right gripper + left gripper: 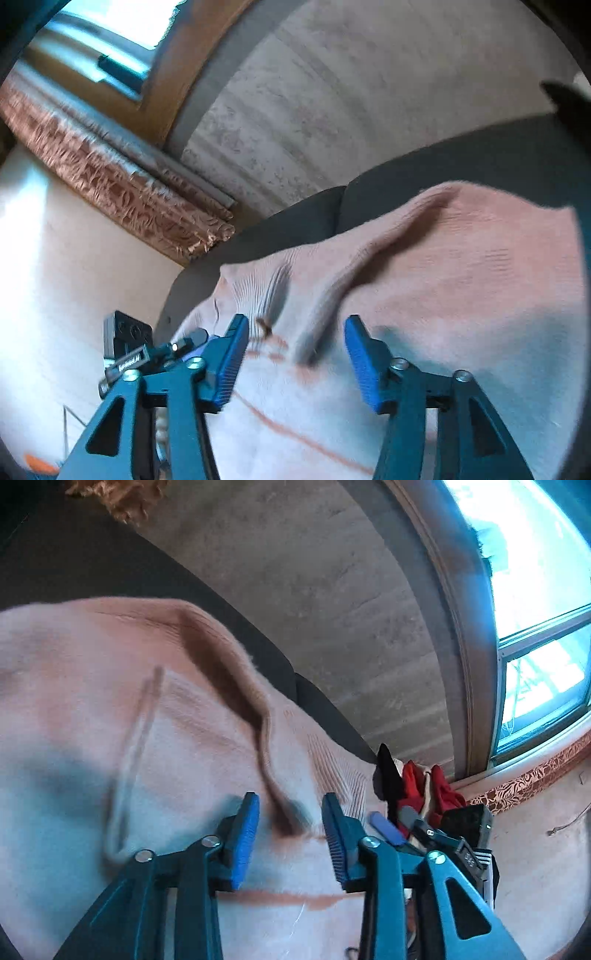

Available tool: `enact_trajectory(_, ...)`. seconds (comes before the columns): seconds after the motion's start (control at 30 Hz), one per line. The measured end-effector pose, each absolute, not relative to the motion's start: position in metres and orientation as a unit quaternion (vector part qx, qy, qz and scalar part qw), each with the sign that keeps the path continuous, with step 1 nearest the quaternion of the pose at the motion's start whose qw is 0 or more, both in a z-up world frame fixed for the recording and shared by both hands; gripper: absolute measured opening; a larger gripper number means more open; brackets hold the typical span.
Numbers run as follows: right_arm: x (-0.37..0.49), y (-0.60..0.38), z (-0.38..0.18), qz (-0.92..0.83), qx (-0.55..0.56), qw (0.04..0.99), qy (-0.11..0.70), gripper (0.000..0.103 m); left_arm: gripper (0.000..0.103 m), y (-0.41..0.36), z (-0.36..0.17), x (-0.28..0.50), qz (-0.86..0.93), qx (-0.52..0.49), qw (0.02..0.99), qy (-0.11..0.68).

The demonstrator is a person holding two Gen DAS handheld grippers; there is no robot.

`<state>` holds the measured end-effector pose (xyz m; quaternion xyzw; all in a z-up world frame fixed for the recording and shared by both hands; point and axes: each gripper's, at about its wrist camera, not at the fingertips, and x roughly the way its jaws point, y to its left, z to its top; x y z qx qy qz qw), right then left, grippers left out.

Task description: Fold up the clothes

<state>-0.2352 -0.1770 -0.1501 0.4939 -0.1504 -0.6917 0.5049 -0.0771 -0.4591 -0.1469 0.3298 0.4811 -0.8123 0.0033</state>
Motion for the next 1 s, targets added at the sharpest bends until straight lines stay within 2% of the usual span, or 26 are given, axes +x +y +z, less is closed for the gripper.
enact_trajectory(0.1, -0.239, -0.199, -0.164, -0.682, 0.518, 0.494, -0.151, 0.057, 0.035, -0.454, -0.143, -0.084, -0.825, 0.343, 0.016, 0.449)
enact_trajectory(0.13, -0.239, -0.207, -0.168, -0.687, 0.525, 0.484, -0.136, 0.051, 0.030, -0.453, -0.142, -0.086, -0.829, 0.347, 0.020, 0.438)
enact_trajectory(0.17, -0.238, -0.211, -0.171, -0.692, 0.528, 0.477, -0.122, 0.036, 0.021, -0.451, -0.140, -0.089, -0.833, 0.351, 0.024, 0.427)
enact_trajectory(0.2, -0.237, -0.211, -0.170, -0.699, 0.524, 0.474, -0.109, 0.024, 0.015, -0.449, -0.139, -0.091, -0.837, 0.355, 0.028, 0.416)
enact_trajectory(0.23, -0.236, -0.212, -0.168, -0.706, 0.521, 0.471, -0.097, 0.007, 0.003, -0.448, -0.138, -0.093, -0.840, 0.359, 0.032, 0.405)
enact_trajectory(0.4, -0.221, -0.204, -0.146, -0.729, 0.477, 0.486, -0.075, 0.007, 0.005, -0.440, -0.137, -0.100, -0.855, 0.382, 0.059, 0.347)
enact_trajectory(0.53, -0.209, -0.207, -0.163, -0.738, 0.483, 0.470, -0.016, 0.007, 0.009, -0.435, -0.139, -0.093, -0.862, 0.387, 0.086, 0.315)
enact_trajectory(0.57, -0.208, -0.205, -0.167, -0.739, 0.481, 0.471, -0.019, 0.006, 0.018, -0.431, -0.134, -0.091, -0.867, 0.382, 0.104, 0.301)
enact_trajectory(0.6, -0.209, -0.202, -0.170, -0.738, 0.482, 0.473, -0.028, 0.006, 0.021, -0.427, -0.128, -0.089, -0.872, 0.377, 0.122, 0.287)
enact_trajectory(0.7, -0.218, -0.189, -0.176, -0.720, 0.496, 0.478, -0.091, 0.011, 0.026, -0.415, -0.110, -0.078, -0.893, 0.338, 0.158, 0.250)
enact_trajectory(0.73, -0.221, -0.184, -0.176, -0.716, 0.498, 0.478, -0.108, 0.015, 0.029, -0.410, -0.103, -0.074, -0.902, 0.320, 0.165, 0.238)
enact_trajectory(0.8, -0.222, -0.173, -0.168, -0.723, 0.490, 0.472, -0.121, 0.031, 0.032, -0.400, -0.098, -0.072, -0.914, 0.305, 0.151, 0.221)
enact_trajectory(0.83, -0.222, -0.168, -0.160, -0.739, 0.474, 0.465, -0.116, 0.044, 0.034, -0.395, -0.098, -0.074, -0.918, 0.305, 0.140, 0.213)
enact_trajectory(0.87, -0.221, -0.165, -0.152, -0.758, 0.458, 0.454, -0.099, 0.048, 0.034, -0.390, -0.101, -0.080, -0.918, 0.312, 0.129, 0.206)
enact_trajectory(1.0, -0.224, -0.169, -0.129, -0.821, 0.405, 0.400, 0.035, 0.047, 0.034, -0.374, -0.121, -0.109, -0.913, 0.344, 0.101, 0.192)
